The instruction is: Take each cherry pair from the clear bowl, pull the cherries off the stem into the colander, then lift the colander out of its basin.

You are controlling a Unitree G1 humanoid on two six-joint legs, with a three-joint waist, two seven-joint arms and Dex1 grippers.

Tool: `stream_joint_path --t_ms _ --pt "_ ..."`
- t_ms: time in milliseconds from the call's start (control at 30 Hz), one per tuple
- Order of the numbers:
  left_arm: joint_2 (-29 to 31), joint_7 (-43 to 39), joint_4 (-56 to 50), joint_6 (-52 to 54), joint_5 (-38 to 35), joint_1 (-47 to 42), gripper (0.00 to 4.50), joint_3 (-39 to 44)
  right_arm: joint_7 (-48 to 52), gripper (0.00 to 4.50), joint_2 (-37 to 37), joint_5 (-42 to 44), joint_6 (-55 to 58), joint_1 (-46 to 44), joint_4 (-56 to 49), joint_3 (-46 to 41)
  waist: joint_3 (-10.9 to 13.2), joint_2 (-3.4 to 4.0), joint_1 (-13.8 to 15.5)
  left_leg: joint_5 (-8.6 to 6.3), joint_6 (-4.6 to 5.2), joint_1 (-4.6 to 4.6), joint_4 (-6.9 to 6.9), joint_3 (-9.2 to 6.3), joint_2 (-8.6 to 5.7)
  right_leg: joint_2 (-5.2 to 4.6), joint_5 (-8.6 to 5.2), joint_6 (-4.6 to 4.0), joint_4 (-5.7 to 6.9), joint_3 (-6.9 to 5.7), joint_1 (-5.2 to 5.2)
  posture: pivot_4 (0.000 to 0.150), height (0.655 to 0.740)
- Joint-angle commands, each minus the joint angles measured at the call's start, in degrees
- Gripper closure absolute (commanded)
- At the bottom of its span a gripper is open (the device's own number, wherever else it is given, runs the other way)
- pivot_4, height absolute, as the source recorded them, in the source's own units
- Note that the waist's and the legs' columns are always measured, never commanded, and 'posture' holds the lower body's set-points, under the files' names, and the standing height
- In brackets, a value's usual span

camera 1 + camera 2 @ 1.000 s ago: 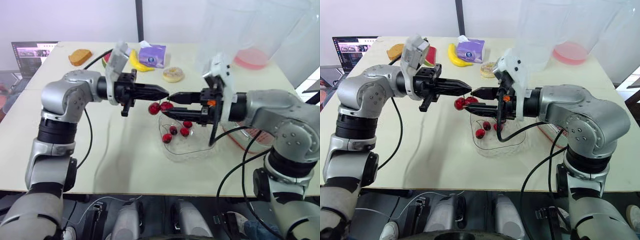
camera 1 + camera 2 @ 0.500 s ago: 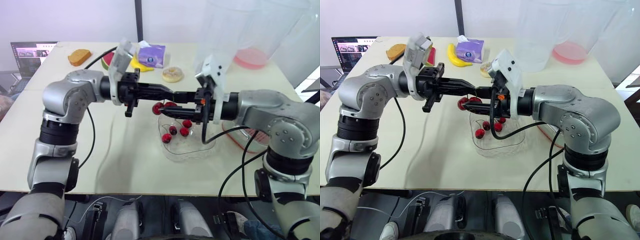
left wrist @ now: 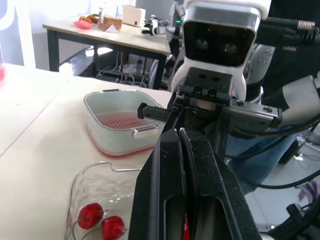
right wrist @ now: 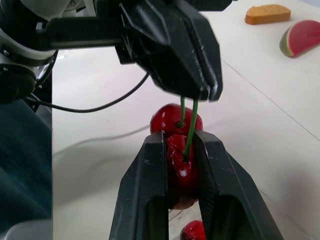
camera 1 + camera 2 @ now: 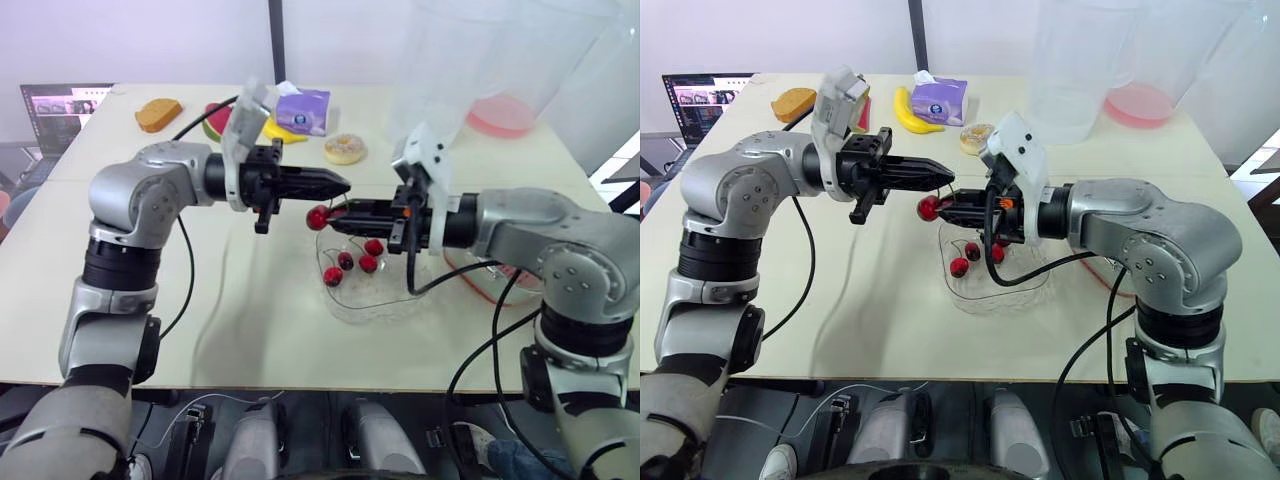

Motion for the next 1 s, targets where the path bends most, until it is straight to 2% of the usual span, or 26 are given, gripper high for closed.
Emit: stream_joint_path --t_ms 33,133,267,400,567,667,767,900,967,1000 --pt "0.1 0.8 -0.3 -0.5 -1.7 -1.7 4.50 3.4 0.0 4.24 -2.7 0.6 0.0 4.3 -1.8 0.9 0.0 0.00 0.2 0.00 0.00 0.00 0.00 0.00 0.00 0.00 0.00 0.00 -0.01 0.00 0.01 0.150 0.7400" --pt "0.1 1.4 -0.5 -0.2 -1.9 -1.3 4.50 4.0 -0.3 4.24 -5.2 -1.1 -2.0 9.3 -1.9 1.7 0.0 -0.02 0.1 -0.01 0.02 -0.02 0.00 0.00 -0.01 -0.01 0.00 0.00 -0.05 0.00 0.02 0.150 0.7400" --pt "0.2 2.4 -1.4 0.5 -2.4 -0.2 4.50 4.8 -1.9 4.24 -5.9 0.6 -1.6 10.7 -2.7 -2.5 0.0 -0.02 -0.1 -0.01 0.02 -0.01 0.00 0.00 0.00 0.01 0.00 0.01 -0.03 0.02 0.00 0.150 0.7400" --pt "0.2 3.8 -2.1 1.1 -3.2 0.6 4.50 5.4 -5.0 4.24 -7.4 3.3 1.1 10.1 -3.0 -11.9 0.0 -0.02 0.1 -0.01 0.02 -0.02 0.00 -0.01 0.01 0.02 0.00 0.01 -0.03 0.00 0.00 0.150 0.7400" --pt "-0.1 5.7 -4.3 2.0 -4.5 2.4 4.50 6.0 -10.9 4.24 -14.2 -1.0 3.7 14.5 -1.8 -23.0 0.0 -0.02 0.4 -0.01 0.02 -0.02 0.00 -0.01 -0.01 -0.11 0.00 0.01 -0.09 -0.01 0.05 0.150 0.7400" --pt "-0.5 7.1 -5.8 2.8 -5.7 3.1 4.50 6.6 -14.9 4.24 -16.5 -5.5 4.7 21.3 -1.6 -27.3 0.0 -0.02 0.3 -0.02 0.03 -0.02 0.00 -0.01 -0.01 -0.12 0.00 0.01 -0.13 -0.01 0.08 0.150 0.7400" --pt "-0.8 8.1 -6.6 3.2 -6.4 3.2 4.50 6.7 -17.0 4.24 -16.4 -8.7 3.5 27.0 -1.3 -27.0 0.0 0.00 0.1 -0.01 0.02 -0.01 -0.01 -0.01 0.00 -0.08 0.00 0.02 -0.13 0.01 0.08 0.150 0.7400" --pt "-0.9 8.8 -6.9 3.3 -6.9 3.1 4.50 6.6 -18.8 4.24 -15.0 -11.6 0.7 29.6 0.0 -24.8 0.0 0.05 -0.4 0.02 -0.04 0.07 -0.02 0.02 0.02 0.08 0.00 0.02 -0.07 0.10 0.07 0.150 0.7400" --pt "-0.8 9.0 -6.9 3.1 -7.1 2.9 4.50 6.5 -19.2 3.24 -14.1 -12.1 -0.2 29.1 0.7 -25.3 0.0 0.05 -0.2 0.03 -0.06 0.08 -0.04 0.01 0.02 0.11 0.00 0.02 -0.05 0.10 0.06 0.150 0.7400" --pt "-0.8 9.1 -6.8 3.1 -7.2 2.8 4.50 6.5 -18.9 2.90 -14.0 -11.8 -0.4 28.8 0.5 -25.7 0.0 0.05 -0.1 0.03 -0.06 0.07 -0.03 0.01 0.02 0.11 0.00 0.02 -0.05 0.10 0.06 0.150 0.7400"
